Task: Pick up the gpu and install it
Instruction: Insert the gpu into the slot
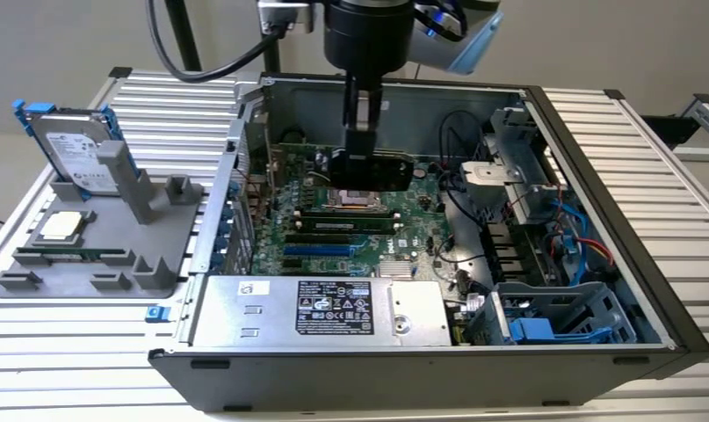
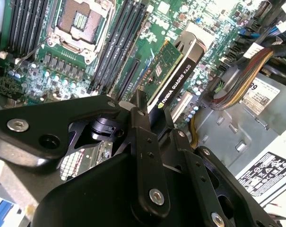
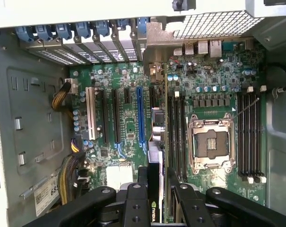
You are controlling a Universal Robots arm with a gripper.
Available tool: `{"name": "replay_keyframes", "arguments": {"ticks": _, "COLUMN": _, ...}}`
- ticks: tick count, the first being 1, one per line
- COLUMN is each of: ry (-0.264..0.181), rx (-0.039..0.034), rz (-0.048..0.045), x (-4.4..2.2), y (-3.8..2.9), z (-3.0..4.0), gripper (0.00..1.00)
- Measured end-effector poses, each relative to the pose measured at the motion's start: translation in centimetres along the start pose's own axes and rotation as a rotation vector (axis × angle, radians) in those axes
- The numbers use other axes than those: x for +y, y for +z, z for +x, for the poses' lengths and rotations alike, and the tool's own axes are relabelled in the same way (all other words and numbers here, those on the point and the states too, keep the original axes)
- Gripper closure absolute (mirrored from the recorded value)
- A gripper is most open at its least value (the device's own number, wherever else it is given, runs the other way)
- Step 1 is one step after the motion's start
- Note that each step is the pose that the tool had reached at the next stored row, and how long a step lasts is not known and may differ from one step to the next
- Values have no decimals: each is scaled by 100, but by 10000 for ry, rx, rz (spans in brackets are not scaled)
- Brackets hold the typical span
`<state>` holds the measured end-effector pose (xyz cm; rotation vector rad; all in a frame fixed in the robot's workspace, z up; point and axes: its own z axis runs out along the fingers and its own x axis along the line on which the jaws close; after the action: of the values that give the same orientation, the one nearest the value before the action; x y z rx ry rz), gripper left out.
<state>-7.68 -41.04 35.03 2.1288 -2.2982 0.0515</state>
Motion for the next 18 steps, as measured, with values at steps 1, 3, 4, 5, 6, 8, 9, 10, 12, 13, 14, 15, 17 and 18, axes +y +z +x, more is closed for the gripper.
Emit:
{"name": "replay_keyframes", "arguments": {"ticks": 1, "ry": -1, "rx": -4, "rz": 32, "x": 5, "y": 0, "z": 0, "gripper": 100}}
{"name": "replay_keyframes", "arguments": {"ticks": 3, "ry": -7, "rx": -16, "rz": 124, "x": 17, "y": 1, "z": 1, "gripper": 100}}
{"name": "replay_keyframes", "arguments": {"ticks": 4, "ry": -13, "rx": -21, "rz": 171, "x": 23, "y": 1, "z": 2, "gripper": 100}}
{"name": "replay_keyframes", "arguments": {"ticks": 5, "ry": -30, "rx": -27, "rz": 229, "x": 31, "y": 2, "z": 2, "gripper": 100}}
{"name": "replay_keyframes", "arguments": {"ticks": 6, "ry": -58, "rx": -34, "rz": 290, "x": 36, "y": 2, "z": 2, "gripper": 100}}
{"name": "replay_keyframes", "arguments": {"ticks": 8, "ry": -122, "rx": -47, "rz": 418, "x": 48, "y": 4, "z": 3, "gripper": 100}}
{"name": "replay_keyframes", "arguments": {"ticks": 9, "ry": -153, "rx": -54, "rz": 479, "x": 54, "y": 4, "z": 4, "gripper": 100}}
{"name": "replay_keyframes", "arguments": {"ticks": 10, "ry": -185, "rx": -62, "rz": 543, "x": 60, "y": 4, "z": 4, "gripper": 100}}
{"name": "replay_keyframes", "arguments": {"ticks": 12, "ry": -264, "rx": -77, "rz": 663, "x": 69, "y": 5, "z": 5, "gripper": 100}}
{"name": "replay_keyframes", "arguments": {"ticks": 13, "ry": -303, "rx": -84, "rz": 713, "x": 74, "y": 6, "z": 5, "gripper": 100}}
{"name": "replay_keyframes", "arguments": {"ticks": 14, "ry": -340, "rx": -87, "rz": 752, "x": 78, "y": 5, "z": 5, "gripper": 100}}
{"name": "replay_keyframes", "arguments": {"ticks": 15, "ry": -348, "rx": -89, "rz": 754, "x": 78, "y": 6, "z": 5, "gripper": 100}}
{"name": "replay_keyframes", "arguments": {"ticks": 17, "ry": -349, "rx": -89, "rz": 755, "x": 78, "y": 6, "z": 5, "gripper": 100}}
{"name": "replay_keyframes", "arguments": {"ticks": 18, "ry": -349, "rx": -89, "rz": 755, "x": 78, "y": 6, "z": 5, "gripper": 100}}
